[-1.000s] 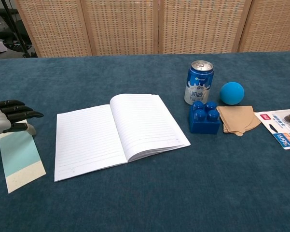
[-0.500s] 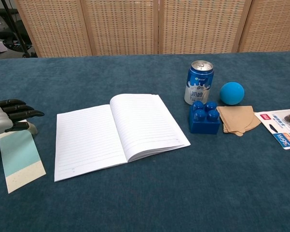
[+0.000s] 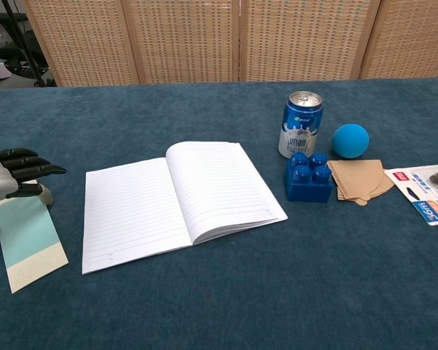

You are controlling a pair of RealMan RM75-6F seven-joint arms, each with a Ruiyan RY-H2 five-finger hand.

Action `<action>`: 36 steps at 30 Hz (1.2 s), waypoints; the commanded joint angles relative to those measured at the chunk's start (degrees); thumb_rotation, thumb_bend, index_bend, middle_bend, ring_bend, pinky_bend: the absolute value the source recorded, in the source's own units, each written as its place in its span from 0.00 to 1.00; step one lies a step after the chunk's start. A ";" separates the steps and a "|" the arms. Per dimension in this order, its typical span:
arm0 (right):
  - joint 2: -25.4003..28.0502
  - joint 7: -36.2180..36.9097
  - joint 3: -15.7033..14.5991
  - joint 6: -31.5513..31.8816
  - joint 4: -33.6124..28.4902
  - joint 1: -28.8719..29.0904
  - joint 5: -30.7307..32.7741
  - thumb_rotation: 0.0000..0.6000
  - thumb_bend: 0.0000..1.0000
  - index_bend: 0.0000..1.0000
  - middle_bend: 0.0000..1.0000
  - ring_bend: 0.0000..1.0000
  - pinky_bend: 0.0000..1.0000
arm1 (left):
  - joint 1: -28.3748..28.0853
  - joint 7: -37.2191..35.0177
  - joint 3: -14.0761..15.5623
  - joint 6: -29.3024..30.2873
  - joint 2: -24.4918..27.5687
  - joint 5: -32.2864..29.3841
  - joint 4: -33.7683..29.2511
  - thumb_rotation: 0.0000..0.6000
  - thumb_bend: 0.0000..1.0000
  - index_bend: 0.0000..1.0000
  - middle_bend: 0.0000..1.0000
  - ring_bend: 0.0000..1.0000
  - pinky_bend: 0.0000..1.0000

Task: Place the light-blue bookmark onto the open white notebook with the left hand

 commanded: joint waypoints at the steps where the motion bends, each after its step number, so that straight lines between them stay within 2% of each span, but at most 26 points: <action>1: 0.01 -0.02 0.02 0.02 -0.01 -0.01 0.03 1.00 0.08 0.03 0.00 0.00 0.00 | 0.03 -0.29 -0.16 0.46 0.44 0.07 -0.53 1.00 0.31 0.38 0.00 0.00 0.00; 9: 0.07 0.04 0.01 0.08 -0.07 -0.06 0.00 1.00 0.08 0.03 0.00 0.00 0.00 | -0.05 -1.22 -0.91 1.53 2.39 -0.25 -3.09 1.00 0.31 0.38 0.00 0.00 0.00; 19: -0.03 -0.19 -0.02 -0.31 -0.06 0.10 0.12 1.00 0.08 0.03 0.00 0.00 0.00 | -1.90 -2.98 -2.00 3.42 4.27 2.52 -5.22 1.00 0.30 0.38 0.00 0.00 0.00; 27: -0.25 -0.42 0.17 -1.21 0.27 0.49 0.84 1.00 0.08 0.03 0.00 0.00 0.00 | -4.43 -2.87 -3.15 2.62 3.22 4.06 -5.12 1.00 0.30 0.38 0.00 0.00 0.00; 36: -0.60 -0.29 0.82 -3.34 1.15 1.39 2.91 1.00 0.08 0.03 0.00 0.00 0.00 | -9.01 -4.07 -4.99 -1.22 -1.21 4.25 -0.12 1.00 0.30 0.38 0.00 0.00 0.00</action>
